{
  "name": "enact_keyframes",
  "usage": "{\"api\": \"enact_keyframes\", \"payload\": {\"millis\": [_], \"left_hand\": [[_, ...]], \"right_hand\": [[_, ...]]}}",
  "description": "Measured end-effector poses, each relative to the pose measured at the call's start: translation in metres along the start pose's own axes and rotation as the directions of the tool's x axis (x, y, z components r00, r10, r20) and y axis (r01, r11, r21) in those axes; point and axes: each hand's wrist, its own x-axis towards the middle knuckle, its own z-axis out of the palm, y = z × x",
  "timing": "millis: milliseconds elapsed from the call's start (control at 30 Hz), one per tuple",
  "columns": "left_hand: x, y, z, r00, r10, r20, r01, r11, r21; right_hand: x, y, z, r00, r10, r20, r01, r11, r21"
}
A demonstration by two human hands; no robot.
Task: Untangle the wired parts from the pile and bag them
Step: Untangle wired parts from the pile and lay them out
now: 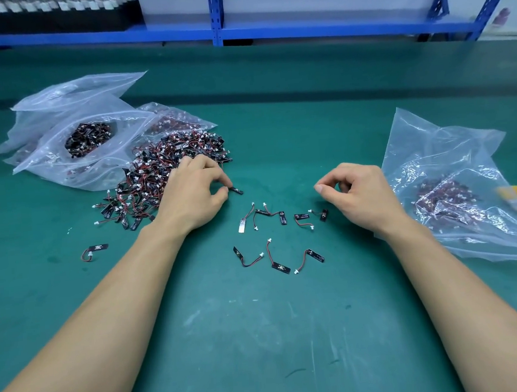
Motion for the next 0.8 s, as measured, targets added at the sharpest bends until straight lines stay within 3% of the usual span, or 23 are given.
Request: {"api": "enact_keyframes", "payload": {"millis": [167, 567, 733, 800], "left_hand": [[-0.001, 0.002, -0.002, 0.998, -0.068, -0.011, 0.068, 0.997, -0.031], [0.002, -0.003, 0.003, 0.999, 0.052, 0.011, -0.052, 0.998, -0.047], [0.002, -0.006, -0.002, 0.986, -0.035, -0.161, 0.005, 0.983, -0.185], [0.000, -0.006, -0.003, 0.989, -0.054, -0.138, 0.024, 0.978, -0.205]], "right_hand": [[0.000, -0.001, -0.001, 1.000, -0.001, 0.000, 0.001, 1.000, 0.000], [0.000, -0.002, -0.001, 1.000, 0.002, 0.013, -0.002, 1.000, -0.011], [-0.001, -0.002, -0.002, 1.000, 0.003, 0.007, -0.003, 1.000, -0.001], [-0.001, -0.003, -0.001, 1.000, -0.004, 0.007, 0.004, 1.000, 0.001]]}}
